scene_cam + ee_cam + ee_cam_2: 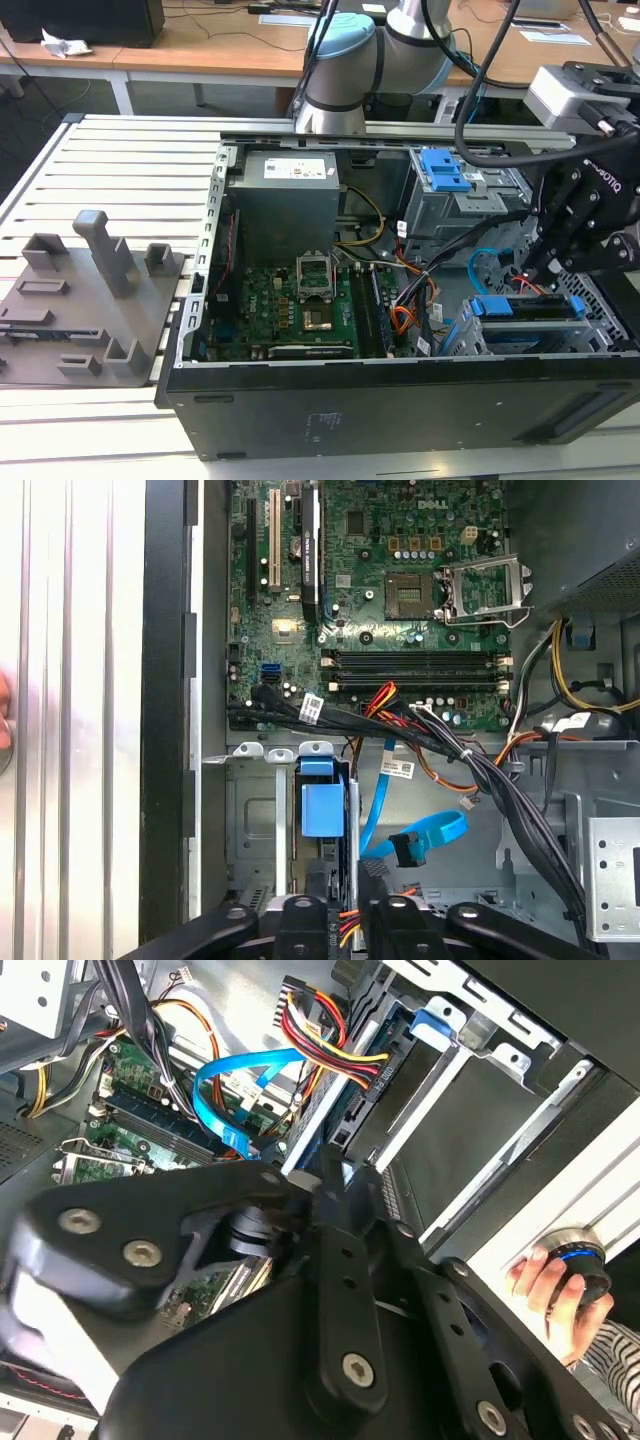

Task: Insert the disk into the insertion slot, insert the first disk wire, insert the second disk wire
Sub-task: 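Insert the second disk wire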

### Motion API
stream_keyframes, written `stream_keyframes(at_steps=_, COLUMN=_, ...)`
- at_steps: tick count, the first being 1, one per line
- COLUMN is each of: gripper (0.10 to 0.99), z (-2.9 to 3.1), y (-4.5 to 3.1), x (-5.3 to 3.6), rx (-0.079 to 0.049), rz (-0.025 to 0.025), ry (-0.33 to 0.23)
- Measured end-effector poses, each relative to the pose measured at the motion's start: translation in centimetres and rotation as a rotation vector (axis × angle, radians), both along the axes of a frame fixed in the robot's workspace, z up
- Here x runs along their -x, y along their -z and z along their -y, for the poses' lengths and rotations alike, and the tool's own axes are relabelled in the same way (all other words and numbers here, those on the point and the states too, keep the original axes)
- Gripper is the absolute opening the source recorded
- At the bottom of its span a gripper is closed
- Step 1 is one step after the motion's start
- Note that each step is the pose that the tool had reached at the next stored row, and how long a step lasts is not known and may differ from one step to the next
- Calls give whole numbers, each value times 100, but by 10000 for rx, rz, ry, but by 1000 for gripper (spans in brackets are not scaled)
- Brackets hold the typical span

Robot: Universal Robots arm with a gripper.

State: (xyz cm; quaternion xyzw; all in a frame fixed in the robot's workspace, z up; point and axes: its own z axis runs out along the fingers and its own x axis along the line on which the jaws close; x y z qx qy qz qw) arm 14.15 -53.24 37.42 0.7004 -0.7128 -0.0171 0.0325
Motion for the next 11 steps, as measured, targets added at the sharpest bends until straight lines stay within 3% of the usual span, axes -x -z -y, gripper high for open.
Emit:
stream_keyframes(at_steps=3, gripper=302, z=-34, y=0, x=1, rx=1, rz=0, ry=-3)
stream_keyframes(at_steps=8, gripper=302, z=-228, y=0, x=-4, rx=-1, rz=0, ry=-80)
stream_keyframes(at_steps=11, gripper=302, z=-265, y=2, x=-5, rx=-1, rz=0, ry=-490)
